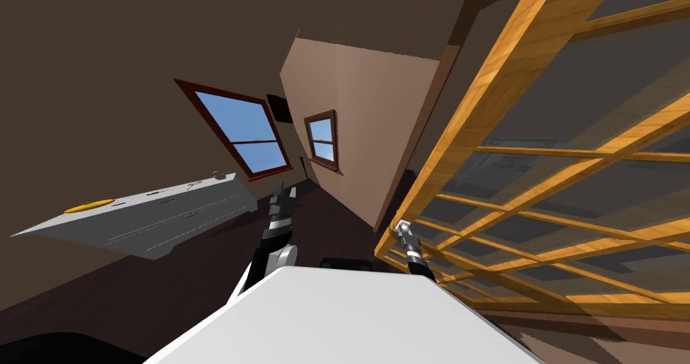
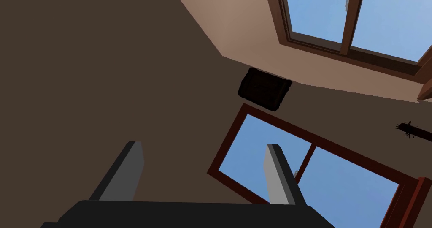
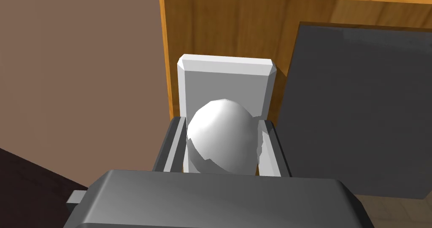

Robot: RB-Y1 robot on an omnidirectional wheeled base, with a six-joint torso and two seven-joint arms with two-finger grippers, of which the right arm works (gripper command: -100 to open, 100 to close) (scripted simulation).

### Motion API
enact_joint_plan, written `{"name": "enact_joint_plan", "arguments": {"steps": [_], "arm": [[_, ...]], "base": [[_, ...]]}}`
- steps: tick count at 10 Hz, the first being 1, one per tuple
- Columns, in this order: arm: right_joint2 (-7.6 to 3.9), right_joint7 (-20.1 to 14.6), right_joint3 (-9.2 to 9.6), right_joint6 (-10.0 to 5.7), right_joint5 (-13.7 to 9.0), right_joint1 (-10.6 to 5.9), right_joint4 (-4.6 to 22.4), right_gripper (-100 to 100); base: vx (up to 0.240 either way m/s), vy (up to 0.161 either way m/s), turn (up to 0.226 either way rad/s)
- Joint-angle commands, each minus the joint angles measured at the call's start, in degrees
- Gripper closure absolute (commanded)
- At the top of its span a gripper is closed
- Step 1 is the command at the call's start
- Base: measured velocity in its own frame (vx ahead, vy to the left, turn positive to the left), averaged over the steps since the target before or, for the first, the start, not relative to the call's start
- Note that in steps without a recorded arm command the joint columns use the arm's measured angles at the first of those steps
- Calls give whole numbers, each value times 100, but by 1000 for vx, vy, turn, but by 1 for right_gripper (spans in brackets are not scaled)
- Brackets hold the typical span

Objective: Pull the door open

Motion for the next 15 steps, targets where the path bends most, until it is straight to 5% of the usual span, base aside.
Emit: {"name": "enact_joint_plan", "arguments": {"steps": [1, 4, 11, 12, 15], "arm": [[-91, -148, 161, -65, 60, 47, -49, 100], [-154, -202, 263, -49, 93, 117, -145, 100], [-578, -759, 810, -509, 348, 415, -186, 100], [-538, -727, 777, -469, 334, 369, -134, 100], [-722, -956, 1034, -784, 432, 544, -100, 100]], "base": [[-242, -20, 99], [-209, -14, 63], [-231, -25, 123], [-121, -1, 24], [-211, -44, 140]]}}
